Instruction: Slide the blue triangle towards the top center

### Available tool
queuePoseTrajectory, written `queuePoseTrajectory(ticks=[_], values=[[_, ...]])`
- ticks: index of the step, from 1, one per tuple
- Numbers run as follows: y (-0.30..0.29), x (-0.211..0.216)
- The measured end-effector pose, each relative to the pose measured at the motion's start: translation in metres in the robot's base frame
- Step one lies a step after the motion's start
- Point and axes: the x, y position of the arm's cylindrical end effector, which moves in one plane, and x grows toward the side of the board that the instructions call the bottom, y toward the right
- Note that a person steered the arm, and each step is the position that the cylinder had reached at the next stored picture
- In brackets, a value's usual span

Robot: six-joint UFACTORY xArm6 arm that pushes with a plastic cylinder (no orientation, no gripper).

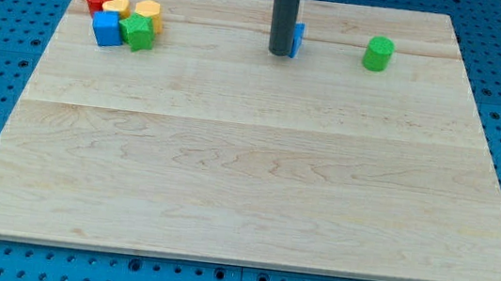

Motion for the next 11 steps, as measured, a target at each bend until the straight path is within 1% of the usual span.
queuePoseTrajectory(ticks=[1, 2, 3, 4, 5, 7, 9, 11], values=[[0.013, -0.020], [0.024, -0.030], [0.016, -0.030], [-0.011, -0.030], [-0.004, -0.030], [0.031, -0.058], [0.060, -0.067], [0.051, -0.069]])
